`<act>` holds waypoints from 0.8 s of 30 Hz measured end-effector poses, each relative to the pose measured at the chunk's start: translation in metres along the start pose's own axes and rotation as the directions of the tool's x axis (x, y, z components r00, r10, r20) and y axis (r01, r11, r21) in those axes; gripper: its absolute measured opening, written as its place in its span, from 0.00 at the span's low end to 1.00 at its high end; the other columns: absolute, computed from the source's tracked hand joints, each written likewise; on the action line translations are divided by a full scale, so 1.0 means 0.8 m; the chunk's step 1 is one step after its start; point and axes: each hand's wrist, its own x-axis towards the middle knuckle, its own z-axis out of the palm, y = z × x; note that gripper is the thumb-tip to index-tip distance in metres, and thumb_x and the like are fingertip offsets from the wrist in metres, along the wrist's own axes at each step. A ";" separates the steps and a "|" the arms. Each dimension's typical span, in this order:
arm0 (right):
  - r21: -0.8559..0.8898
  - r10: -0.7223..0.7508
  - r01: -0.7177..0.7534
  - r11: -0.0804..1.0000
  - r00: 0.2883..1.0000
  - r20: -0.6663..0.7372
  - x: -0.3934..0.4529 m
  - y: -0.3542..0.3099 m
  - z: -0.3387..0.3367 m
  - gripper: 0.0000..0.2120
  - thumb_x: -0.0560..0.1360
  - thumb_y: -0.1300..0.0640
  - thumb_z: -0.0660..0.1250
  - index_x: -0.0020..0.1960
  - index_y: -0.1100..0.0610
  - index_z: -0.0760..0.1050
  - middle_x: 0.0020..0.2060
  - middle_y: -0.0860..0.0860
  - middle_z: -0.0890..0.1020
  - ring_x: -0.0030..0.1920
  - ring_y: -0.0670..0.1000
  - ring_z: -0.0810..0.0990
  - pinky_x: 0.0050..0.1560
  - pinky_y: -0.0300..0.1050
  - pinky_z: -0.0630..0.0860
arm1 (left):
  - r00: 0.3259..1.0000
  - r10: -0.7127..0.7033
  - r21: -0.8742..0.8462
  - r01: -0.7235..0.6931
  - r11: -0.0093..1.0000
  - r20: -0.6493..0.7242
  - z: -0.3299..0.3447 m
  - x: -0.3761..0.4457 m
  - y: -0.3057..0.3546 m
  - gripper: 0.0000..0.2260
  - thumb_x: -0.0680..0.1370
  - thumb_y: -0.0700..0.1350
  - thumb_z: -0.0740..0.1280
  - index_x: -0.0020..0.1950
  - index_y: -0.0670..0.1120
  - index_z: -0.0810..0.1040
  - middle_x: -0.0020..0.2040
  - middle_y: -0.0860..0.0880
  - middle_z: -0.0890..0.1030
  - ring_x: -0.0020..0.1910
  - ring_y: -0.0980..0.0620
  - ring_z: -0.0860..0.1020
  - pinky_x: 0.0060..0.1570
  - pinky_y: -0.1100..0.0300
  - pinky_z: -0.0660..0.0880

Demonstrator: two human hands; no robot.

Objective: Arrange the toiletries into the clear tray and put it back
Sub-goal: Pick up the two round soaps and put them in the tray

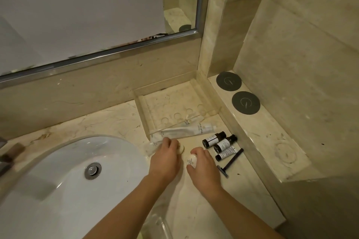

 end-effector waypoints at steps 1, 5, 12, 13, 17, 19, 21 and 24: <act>-0.007 -0.003 0.003 1.000 1.000 0.012 0.000 0.000 0.000 0.13 0.74 0.53 0.67 0.57 0.47 0.69 0.52 0.46 0.74 0.54 0.51 0.75 0.47 0.49 0.75 | 1.000 0.009 -0.014 -0.009 1.000 -0.006 0.000 -0.002 -0.001 0.10 0.78 0.46 0.60 0.58 0.45 0.72 0.57 0.47 0.72 0.51 0.47 0.75 0.41 0.57 0.72; 0.151 0.020 -0.018 0.988 1.000 -0.008 -0.003 0.000 -0.001 0.07 0.74 0.54 0.67 0.51 0.48 0.72 0.46 0.47 0.77 0.46 0.52 0.77 0.45 0.50 0.76 | 0.994 -0.104 -0.221 0.095 0.971 -0.029 -0.010 -0.010 -0.002 0.12 0.82 0.46 0.54 0.53 0.43 0.76 0.48 0.46 0.78 0.46 0.46 0.77 0.44 0.57 0.71; 0.497 0.147 -0.161 0.853 0.987 0.068 -0.019 -0.013 -0.010 0.12 0.70 0.55 0.68 0.48 0.39 0.74 0.42 0.46 0.83 0.38 0.49 0.82 0.41 0.51 0.80 | 0.856 -0.369 -0.804 0.487 0.343 0.361 -0.044 -0.040 -0.020 0.10 0.80 0.39 0.58 0.50 0.37 0.78 0.35 0.41 0.80 0.31 0.47 0.78 0.35 0.52 0.80; 0.550 0.150 -0.175 0.817 0.985 0.089 -0.024 -0.018 -0.012 0.12 0.71 0.56 0.67 0.48 0.39 0.75 0.42 0.48 0.83 0.35 0.48 0.81 0.38 0.50 0.79 | 0.840 -0.346 -0.830 0.507 0.231 0.417 -0.053 -0.048 -0.020 0.09 0.80 0.37 0.59 0.49 0.37 0.78 0.35 0.40 0.80 0.29 0.48 0.77 0.31 0.56 0.79; 0.706 0.144 -0.206 0.678 0.978 0.148 -0.046 -0.044 -0.019 0.14 0.76 0.64 0.65 0.54 0.47 0.77 0.44 0.53 0.80 0.30 0.46 0.77 0.32 0.41 0.72 | 0.829 -0.290 -0.848 0.521 0.094 0.478 -0.076 -0.077 -0.025 0.08 0.79 0.35 0.60 0.45 0.36 0.78 0.37 0.40 0.81 0.33 0.48 0.77 0.32 0.61 0.79; 0.738 0.121 -0.199 0.645 0.980 0.158 -0.060 -0.056 -0.019 0.13 0.76 0.65 0.64 0.56 0.49 0.77 0.45 0.54 0.79 0.30 0.47 0.77 0.31 0.42 0.72 | 0.829 -0.290 -0.851 0.519 0.080 0.478 -0.081 -0.092 -0.030 0.08 0.79 0.36 0.60 0.46 0.36 0.79 0.37 0.41 0.80 0.35 0.48 0.78 0.38 0.60 0.79; 0.750 0.088 -0.189 0.634 0.981 0.172 -0.076 -0.064 -0.017 0.13 0.78 0.65 0.62 0.55 0.50 0.77 0.44 0.55 0.79 0.30 0.47 0.76 0.29 0.41 0.71 | 0.828 -0.314 -0.861 0.506 0.059 0.465 -0.085 -0.108 -0.037 0.08 0.78 0.35 0.60 0.46 0.36 0.78 0.37 0.42 0.79 0.35 0.47 0.77 0.40 0.58 0.78; 0.752 0.032 -0.182 0.634 0.977 0.209 -0.099 -0.072 -0.011 0.13 0.79 0.65 0.60 0.53 0.49 0.77 0.42 0.56 0.78 0.30 0.49 0.75 0.28 0.40 0.71 | 0.832 -0.357 -0.875 0.479 0.074 0.425 -0.090 -0.136 -0.050 0.08 0.78 0.34 0.57 0.52 0.38 0.75 0.40 0.41 0.78 0.33 0.47 0.77 0.35 0.59 0.78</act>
